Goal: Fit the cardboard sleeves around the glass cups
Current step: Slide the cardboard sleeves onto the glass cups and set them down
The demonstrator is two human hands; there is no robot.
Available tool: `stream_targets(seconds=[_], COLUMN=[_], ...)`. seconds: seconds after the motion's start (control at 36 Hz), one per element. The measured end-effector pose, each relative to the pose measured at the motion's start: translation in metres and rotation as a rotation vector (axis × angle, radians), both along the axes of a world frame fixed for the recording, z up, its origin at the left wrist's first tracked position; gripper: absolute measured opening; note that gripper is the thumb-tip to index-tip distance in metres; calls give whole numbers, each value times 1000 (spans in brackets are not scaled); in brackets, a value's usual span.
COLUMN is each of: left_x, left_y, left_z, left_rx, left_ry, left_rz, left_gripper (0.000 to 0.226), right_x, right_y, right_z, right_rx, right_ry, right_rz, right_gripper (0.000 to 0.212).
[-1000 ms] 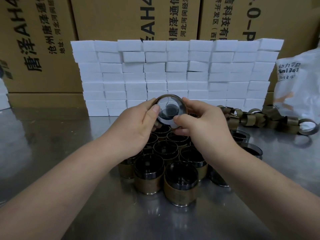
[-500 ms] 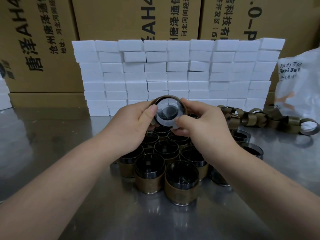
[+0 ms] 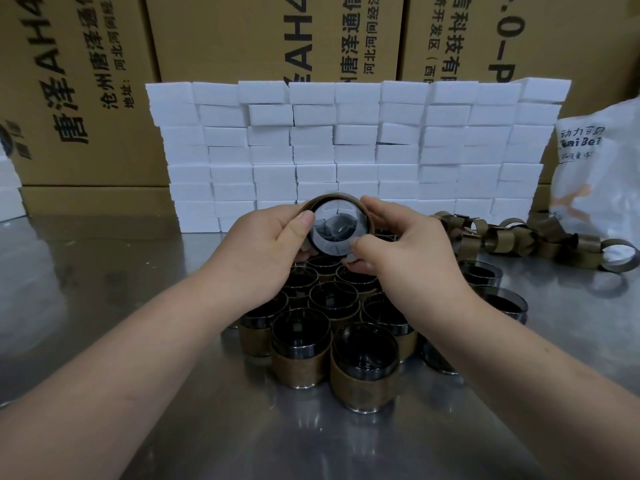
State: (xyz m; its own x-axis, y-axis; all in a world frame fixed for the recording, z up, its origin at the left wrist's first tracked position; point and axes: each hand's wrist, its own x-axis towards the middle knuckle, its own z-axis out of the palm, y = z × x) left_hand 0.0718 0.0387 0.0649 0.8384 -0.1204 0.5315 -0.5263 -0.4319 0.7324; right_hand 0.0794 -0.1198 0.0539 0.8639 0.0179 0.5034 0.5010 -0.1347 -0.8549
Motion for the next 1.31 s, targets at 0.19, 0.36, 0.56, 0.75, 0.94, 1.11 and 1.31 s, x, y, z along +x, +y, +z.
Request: stream_targets(seconds=[0.19, 0.36, 0.56, 0.75, 0.94, 1.11, 1.31], left_x=[1, 0, -1, 0, 3, 5, 0], left_y=[0, 0, -4, -5, -2, 2, 0], left_z=[-1, 0, 4, 3, 3, 2, 7], left_rx=[-56, -85, -203, -282, -338, -280, -516], left_ry=[-9, 1, -17, -1, 8, 189, 439], left_rz=[4, 47, 60, 17, -2, -107, -365], left_gripper=[33, 31, 18, 15, 19, 68, 60], right_x=[1, 0, 1, 0, 0, -1, 1], right_y=[0, -1, -2, -2, -3, 0, -3], right_z=[1, 2, 3, 4, 5, 5, 8], right_rx=[26, 12, 30, 30, 58, 72, 87], right_ry=[10, 10, -4, -35, -46, -74, -78], right_rz=[30, 19, 11, 10, 19, 33, 20], right_gripper=[67, 66, 64, 62, 61, 58, 69])
